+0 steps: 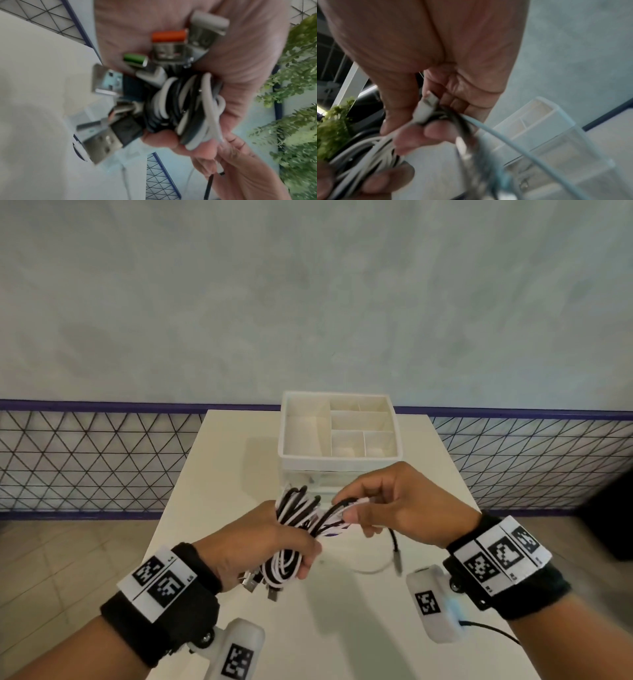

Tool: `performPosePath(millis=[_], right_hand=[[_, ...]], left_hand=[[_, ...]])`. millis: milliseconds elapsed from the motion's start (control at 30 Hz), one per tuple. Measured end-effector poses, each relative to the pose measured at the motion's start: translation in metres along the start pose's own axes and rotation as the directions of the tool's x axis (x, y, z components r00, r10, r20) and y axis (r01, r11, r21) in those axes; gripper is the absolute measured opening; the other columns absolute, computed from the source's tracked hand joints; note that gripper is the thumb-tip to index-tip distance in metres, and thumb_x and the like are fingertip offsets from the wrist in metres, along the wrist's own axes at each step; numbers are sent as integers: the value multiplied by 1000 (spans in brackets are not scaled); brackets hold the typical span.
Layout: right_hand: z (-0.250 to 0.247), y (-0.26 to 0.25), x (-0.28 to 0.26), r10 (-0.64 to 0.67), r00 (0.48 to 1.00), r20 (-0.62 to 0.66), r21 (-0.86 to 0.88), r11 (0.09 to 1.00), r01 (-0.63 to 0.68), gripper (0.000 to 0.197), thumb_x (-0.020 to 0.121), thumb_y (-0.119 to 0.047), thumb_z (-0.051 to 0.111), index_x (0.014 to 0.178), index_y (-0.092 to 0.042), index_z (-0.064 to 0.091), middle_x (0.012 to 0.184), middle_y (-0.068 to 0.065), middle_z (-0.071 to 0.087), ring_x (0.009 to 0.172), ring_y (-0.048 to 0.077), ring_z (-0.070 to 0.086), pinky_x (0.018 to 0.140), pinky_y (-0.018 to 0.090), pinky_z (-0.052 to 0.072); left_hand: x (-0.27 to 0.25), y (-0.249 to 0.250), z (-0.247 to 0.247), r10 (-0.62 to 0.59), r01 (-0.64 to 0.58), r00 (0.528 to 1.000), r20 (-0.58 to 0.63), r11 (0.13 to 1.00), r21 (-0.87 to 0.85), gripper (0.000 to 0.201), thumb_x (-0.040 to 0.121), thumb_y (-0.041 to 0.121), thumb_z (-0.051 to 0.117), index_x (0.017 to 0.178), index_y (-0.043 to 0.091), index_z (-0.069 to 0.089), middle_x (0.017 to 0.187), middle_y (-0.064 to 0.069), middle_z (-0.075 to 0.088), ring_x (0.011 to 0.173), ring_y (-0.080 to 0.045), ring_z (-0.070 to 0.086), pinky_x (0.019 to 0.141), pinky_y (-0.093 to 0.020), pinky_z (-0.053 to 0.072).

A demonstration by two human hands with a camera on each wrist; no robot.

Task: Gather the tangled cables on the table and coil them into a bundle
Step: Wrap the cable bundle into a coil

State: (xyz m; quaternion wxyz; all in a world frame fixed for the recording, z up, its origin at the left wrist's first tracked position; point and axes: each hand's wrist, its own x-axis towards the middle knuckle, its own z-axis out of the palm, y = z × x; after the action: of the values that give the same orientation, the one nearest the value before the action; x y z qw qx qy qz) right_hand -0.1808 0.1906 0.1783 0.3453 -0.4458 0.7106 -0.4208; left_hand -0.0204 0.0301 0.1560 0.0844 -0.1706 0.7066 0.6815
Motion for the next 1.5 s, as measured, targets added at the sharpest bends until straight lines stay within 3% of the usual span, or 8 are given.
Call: performPosePath(millis=[233,633,833,933,1100,1300,1367,1500], right_hand=[[17,0,2,6,994,-108,42,999,-2,13,86,0,72,94,-9,78,58,-10,69,49,3,54,54,15,46],[22,2,4,10,992,-129,107,994,4,24,86,-12,76,109,-11,73,70,6,72,57,9,62,60,20,50],[20,17,4,26,959,-283,193,981,30,24,94,-8,64,117,-10,71,62,0,64,49,4,56,52,12,44],[37,19,3,-14,948,-319,237,967,94,29,99,-3,54,123,-10,69,70,1,65,60,7,61,60,13,46],[50,25,5,77,914,-399,466,875,130,26,100,-3,52,116,-8,72,72,2,64,55,20,57,59,26,49],[76,22,1,-284,810,-512,-108,957,268,32,99,-10,56,73,-25,68,64,-11,55,55,12,53,56,23,45],[82,26,-1,-366,769,-525,-216,931,296,24,97,-4,58,79,-16,68,69,-5,53,60,12,50,56,20,42],[88,27,-3,-441,805,-397,-291,892,345,19,96,0,53,105,-4,69,83,4,53,64,2,45,59,9,34]], left_hand=[[3,1,14,25,-27,999,-21,994,-102,11,80,1,74,81,11,69,75,-14,70,70,-28,68,51,-25,52],[9,-3,27,65,-103,986,-155,963,-248,25,88,0,64,68,15,69,60,-7,50,50,-20,51,53,-27,45],[18,-8,19,7,-166,962,-273,810,-563,25,87,4,65,65,12,60,57,-5,43,49,-18,45,56,-31,41],[22,-10,20,-5,-194,954,-301,754,-627,25,85,11,68,63,13,57,59,-3,43,50,-16,48,59,-31,43],[19,-6,18,8,-212,954,-298,721,-659,28,86,19,67,60,15,57,59,-1,44,51,-15,49,55,-26,49],[14,6,30,141,-290,870,-473,922,-257,22,77,26,81,65,13,69,61,-13,61,57,-22,60,59,-32,51],[17,10,31,151,-298,830,-537,934,-197,17,76,21,83,71,8,73,66,-18,68,62,-28,66,65,-35,58],[20,9,30,55,-243,824,-564,934,-263,23,77,18,83,87,-1,73,78,-23,73,67,-26,71,67,-37,59]])
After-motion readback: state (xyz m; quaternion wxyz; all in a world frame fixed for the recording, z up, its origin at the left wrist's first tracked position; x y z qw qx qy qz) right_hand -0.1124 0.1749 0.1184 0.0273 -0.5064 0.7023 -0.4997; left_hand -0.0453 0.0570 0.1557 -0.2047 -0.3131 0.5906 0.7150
